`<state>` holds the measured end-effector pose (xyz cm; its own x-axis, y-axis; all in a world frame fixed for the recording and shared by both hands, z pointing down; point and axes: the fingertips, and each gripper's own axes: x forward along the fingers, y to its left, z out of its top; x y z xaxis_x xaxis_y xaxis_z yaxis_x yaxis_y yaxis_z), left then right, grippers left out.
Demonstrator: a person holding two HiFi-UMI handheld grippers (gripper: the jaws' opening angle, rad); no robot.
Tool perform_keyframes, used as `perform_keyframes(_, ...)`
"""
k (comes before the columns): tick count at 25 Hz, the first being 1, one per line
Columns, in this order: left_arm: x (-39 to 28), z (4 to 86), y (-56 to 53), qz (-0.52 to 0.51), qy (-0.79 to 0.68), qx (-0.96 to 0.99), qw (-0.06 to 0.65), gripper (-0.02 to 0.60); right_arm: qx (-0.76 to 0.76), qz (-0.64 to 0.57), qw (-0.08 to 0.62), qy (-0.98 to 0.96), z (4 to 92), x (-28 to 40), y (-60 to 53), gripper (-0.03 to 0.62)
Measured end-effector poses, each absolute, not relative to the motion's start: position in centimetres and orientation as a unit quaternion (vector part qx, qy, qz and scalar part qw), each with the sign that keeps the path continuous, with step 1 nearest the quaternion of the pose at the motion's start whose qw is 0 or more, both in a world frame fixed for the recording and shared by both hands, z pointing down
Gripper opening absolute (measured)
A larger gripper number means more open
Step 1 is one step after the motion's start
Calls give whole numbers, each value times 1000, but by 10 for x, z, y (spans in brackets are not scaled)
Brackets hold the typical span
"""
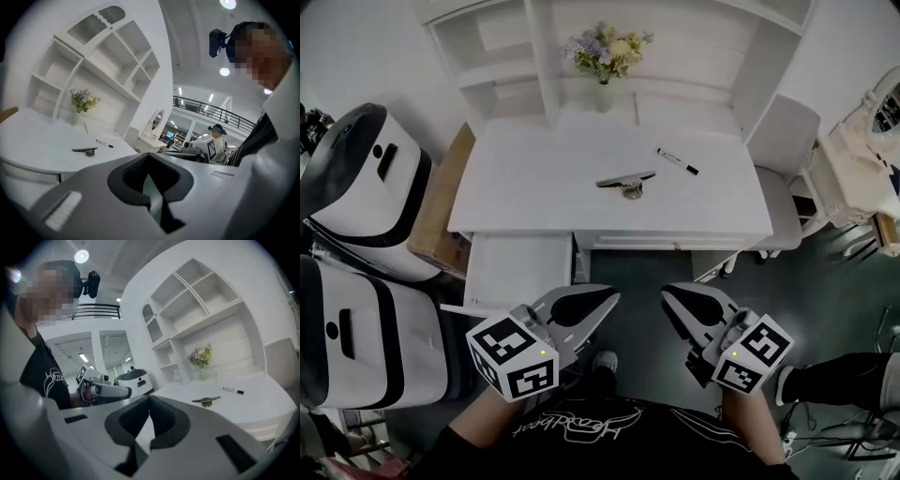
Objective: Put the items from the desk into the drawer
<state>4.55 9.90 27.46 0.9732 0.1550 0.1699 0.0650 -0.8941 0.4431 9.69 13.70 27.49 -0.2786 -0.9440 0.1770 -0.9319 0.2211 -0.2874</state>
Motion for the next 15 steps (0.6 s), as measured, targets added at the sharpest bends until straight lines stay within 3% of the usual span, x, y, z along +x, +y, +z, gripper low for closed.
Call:
perform_keyframes(8,76,285,42,92,70,960,255,9,-613,-212,33,760,289,140,88,9)
perform_keyframes(15,97,304,18,109,44,958,260,9,-620,-199,4,759,302,186,66,9)
